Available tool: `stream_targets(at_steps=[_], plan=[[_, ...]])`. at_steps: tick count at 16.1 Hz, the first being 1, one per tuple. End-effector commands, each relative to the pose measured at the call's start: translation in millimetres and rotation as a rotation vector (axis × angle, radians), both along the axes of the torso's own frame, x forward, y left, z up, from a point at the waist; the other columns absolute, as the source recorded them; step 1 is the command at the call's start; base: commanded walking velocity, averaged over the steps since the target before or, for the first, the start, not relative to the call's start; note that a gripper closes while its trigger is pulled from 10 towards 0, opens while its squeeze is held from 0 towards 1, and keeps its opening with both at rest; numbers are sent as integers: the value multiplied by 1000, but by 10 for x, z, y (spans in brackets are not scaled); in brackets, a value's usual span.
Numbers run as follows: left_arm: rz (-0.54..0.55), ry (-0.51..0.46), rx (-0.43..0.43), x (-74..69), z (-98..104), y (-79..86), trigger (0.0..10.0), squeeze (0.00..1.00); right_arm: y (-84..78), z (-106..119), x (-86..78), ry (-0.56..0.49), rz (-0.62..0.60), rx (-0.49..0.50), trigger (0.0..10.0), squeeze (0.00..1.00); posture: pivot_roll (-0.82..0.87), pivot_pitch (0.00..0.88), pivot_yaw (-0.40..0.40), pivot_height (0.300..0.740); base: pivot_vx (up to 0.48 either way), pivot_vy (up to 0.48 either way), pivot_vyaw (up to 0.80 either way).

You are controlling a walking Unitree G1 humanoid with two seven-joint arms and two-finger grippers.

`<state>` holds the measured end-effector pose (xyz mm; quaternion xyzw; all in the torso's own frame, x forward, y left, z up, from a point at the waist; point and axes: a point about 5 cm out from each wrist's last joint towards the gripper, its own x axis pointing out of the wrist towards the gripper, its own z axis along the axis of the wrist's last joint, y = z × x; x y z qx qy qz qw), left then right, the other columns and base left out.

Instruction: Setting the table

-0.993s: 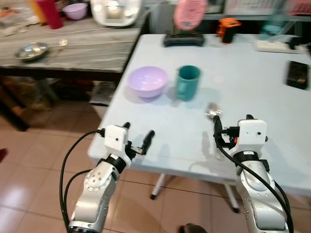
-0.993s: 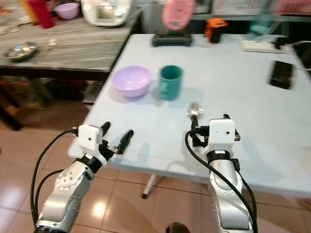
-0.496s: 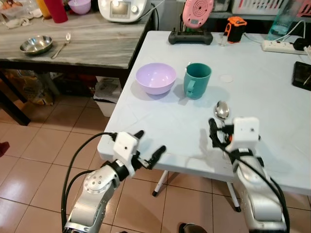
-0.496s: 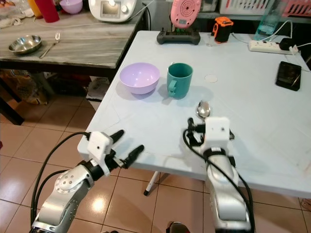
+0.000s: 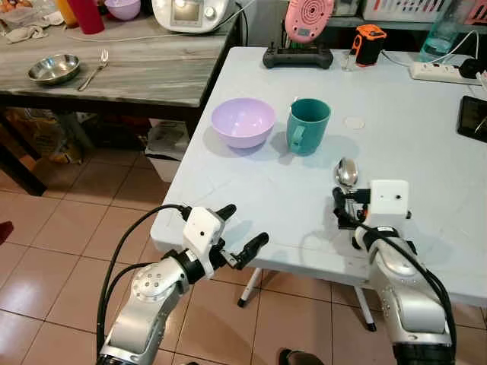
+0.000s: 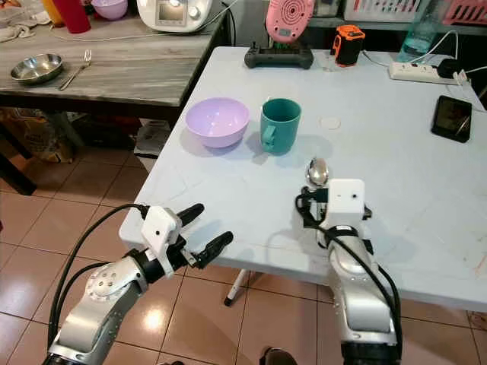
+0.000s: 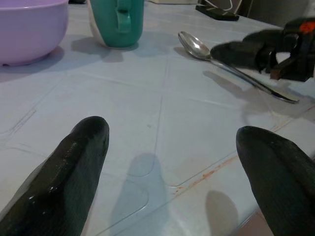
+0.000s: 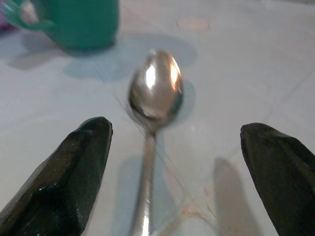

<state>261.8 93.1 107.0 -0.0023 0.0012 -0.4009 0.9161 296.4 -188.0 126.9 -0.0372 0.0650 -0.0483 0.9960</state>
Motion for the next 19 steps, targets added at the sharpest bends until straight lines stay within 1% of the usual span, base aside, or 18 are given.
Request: stream_targets(at_steps=[1,2,6,8,10,11,13,15,16,19], plan=[[-7,-2,-5,-6,11,5,10000,0,-3,-39,21,32,11,33,9608,0,-252,159,48,740,0,0,0],[-17,-2,-6,-7,10,-4,10000,0,-6,-32,40,27,19,39,0,0,-257,159,49,740,0,0,0],[-50,-5,-12,5,24,-40,10000,0,50,8,149,44,82,60,0,0,-263,158,49,740,0,0,0],[-40,8,-36,17,32,-46,10000,0,76,-43,131,93,103,67,0,0,-263,157,47,740,0,0,0],[-46,8,-37,8,27,-54,10000,0,62,-113,89,147,87,79,0,0,-265,154,45,740,0,0,0],[-46,9,-37,11,26,-54,10000,0,45,-110,81,146,74,77,0,0,-265,154,45,740,0,0,0],[-47,9,-32,27,24,-36,10000,0,23,-130,45,180,79,80,0,0,-267,154,45,740,0,0,0],[-49,7,-34,44,33,-50,10000,0,-40,-154,28,201,72,84,0,0,-275,153,46,740,0,0,0],[-56,7,-36,42,36,-62,10000,0,-46,-172,13,230,88,102,0,0,-278,153,46,740,0,0,0],[-68,6,-38,37,38,-76,10000,0,-67,-196,-18,254,99,98,0,0,-279,152,49,740,0,0,0]])
